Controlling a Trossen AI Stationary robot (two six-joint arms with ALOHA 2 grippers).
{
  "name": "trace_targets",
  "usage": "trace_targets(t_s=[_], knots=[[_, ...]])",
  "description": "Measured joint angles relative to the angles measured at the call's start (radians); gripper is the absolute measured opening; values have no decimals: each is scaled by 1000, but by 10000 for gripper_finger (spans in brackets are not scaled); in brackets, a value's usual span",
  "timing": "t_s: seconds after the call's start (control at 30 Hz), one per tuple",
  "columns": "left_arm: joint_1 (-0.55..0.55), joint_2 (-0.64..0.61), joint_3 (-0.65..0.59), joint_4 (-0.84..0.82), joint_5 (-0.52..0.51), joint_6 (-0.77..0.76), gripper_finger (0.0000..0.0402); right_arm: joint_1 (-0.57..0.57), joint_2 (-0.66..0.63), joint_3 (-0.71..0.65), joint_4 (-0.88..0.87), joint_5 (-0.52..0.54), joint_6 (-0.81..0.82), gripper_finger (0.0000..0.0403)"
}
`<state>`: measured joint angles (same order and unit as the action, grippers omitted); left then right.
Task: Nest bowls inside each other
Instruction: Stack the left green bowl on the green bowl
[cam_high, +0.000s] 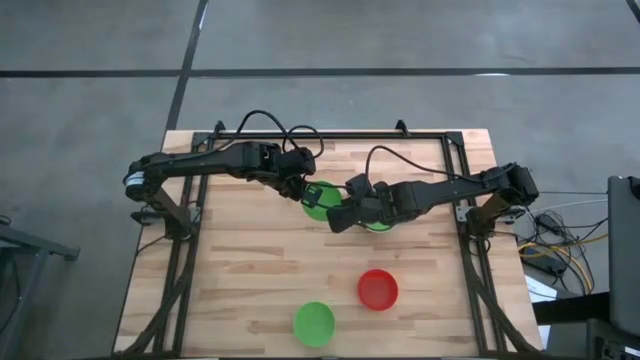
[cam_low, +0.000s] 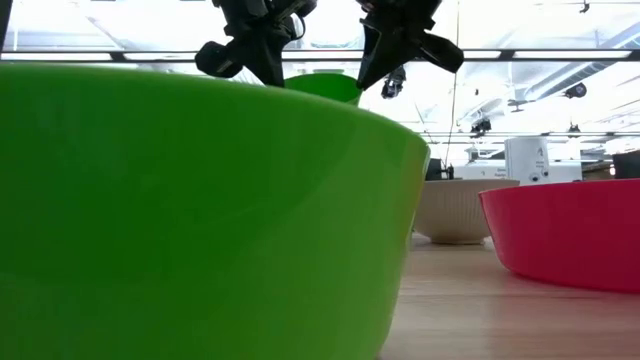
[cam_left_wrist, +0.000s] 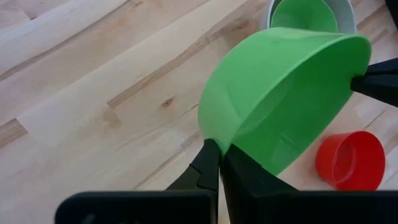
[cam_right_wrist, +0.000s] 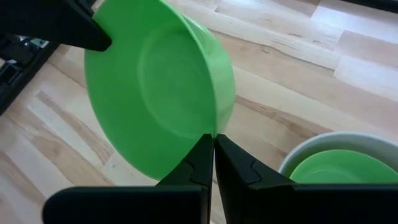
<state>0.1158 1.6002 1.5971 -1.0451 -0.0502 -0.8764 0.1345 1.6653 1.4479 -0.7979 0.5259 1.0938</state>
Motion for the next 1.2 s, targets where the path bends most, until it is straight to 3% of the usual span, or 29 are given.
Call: trace_targets(t_s=[1.2], knots=[[-1, 0, 3, 23, -17, 24, 32, -1, 1, -2, -1, 0, -13, 8]])
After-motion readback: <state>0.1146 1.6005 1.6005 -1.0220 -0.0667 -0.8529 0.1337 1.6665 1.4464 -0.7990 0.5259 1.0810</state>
